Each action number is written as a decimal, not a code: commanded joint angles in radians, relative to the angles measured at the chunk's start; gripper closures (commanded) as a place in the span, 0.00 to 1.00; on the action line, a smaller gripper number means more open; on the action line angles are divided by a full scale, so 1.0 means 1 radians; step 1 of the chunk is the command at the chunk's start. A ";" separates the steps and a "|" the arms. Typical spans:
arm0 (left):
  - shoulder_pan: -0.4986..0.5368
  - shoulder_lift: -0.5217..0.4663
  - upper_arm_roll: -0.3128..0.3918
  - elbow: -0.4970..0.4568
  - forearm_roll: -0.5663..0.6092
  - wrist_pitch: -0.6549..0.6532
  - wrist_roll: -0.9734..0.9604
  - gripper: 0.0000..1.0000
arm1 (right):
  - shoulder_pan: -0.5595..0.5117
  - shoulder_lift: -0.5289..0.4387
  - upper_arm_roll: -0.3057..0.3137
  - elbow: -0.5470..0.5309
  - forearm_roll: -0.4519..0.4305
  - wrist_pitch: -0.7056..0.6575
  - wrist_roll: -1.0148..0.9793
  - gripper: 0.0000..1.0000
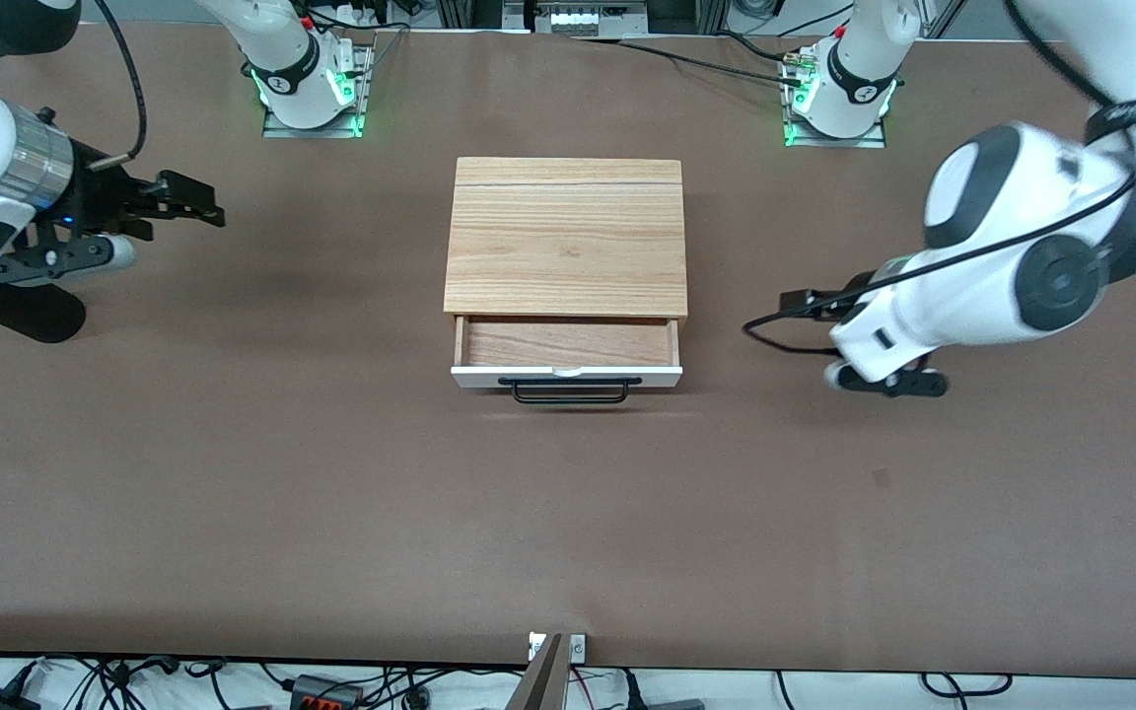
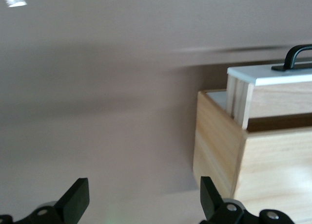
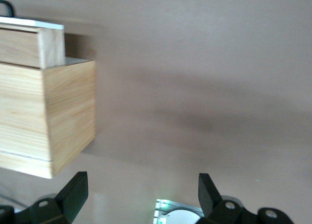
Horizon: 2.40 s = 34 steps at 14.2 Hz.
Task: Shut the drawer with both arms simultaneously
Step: 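Move the right gripper and the left gripper toward the drawer's front sides, then lower both grippers against the white drawer front beside the black handle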
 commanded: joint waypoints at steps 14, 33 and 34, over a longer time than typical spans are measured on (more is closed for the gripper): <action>-0.115 0.241 -0.007 0.088 -0.137 0.395 0.010 0.00 | 0.091 0.438 -0.002 0.009 0.890 0.251 -0.341 0.00; -0.156 0.270 -0.010 0.050 -0.126 0.440 0.031 0.00 | 0.351 0.554 -0.005 0.000 0.897 0.924 -0.371 0.00; -0.158 0.270 -0.010 0.050 -0.126 0.440 0.031 0.00 | 0.348 0.555 -0.005 -0.006 0.883 0.917 -0.369 0.00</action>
